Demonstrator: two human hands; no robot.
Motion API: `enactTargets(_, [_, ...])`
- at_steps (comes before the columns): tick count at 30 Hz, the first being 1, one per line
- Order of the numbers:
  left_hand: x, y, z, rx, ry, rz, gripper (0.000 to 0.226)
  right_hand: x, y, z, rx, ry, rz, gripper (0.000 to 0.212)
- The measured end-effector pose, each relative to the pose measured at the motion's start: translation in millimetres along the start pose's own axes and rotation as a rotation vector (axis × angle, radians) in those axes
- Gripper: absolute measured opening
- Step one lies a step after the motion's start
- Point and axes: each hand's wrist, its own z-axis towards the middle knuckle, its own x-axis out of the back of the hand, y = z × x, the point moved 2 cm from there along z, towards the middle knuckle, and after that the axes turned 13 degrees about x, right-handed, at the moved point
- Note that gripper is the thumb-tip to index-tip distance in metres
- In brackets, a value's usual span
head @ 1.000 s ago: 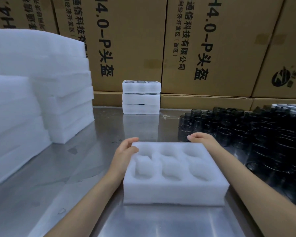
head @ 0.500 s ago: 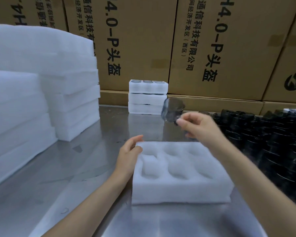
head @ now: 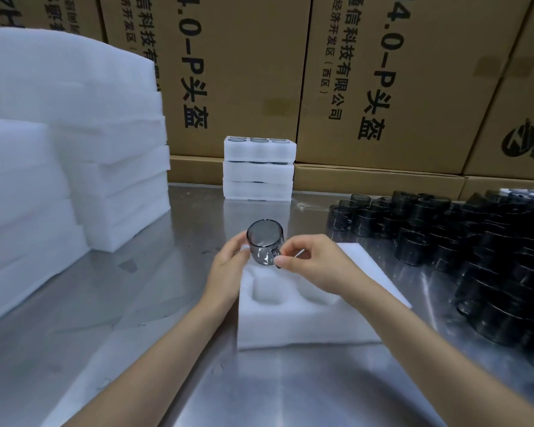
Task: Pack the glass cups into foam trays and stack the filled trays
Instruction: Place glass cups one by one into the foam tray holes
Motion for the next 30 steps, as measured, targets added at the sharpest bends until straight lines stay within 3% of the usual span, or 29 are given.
enactTargets(8, [4, -4, 3, -0.021, 0.013, -0.013, 0.032, 0, -5, -2, 0.008, -0.110, -0.042, 0.017])
enactTargets(13, [3, -7, 2, 0.083, -0.131, -0.123, 0.035, 1, -5, -2, 0.007, -0.130, -0.081, 0.017])
enactTargets(21, [4, -4, -1, -0.020, -0.024, 0.080, 0.029, 0, -5, -4, 0.028, -0.063, -0.143, 0.016])
enactTargets(26, [6, -7, -2, 0.016, -0.056, 0.069, 0.037, 0, -5, -5, 0.076, 0.059, -0.136, 0.039])
enactTargets(30, [8, -6, -4, -0.079, -0.049, 0.116, 0.034, -6, -8, -10, 0.193, -0.022, -0.307, 0.053])
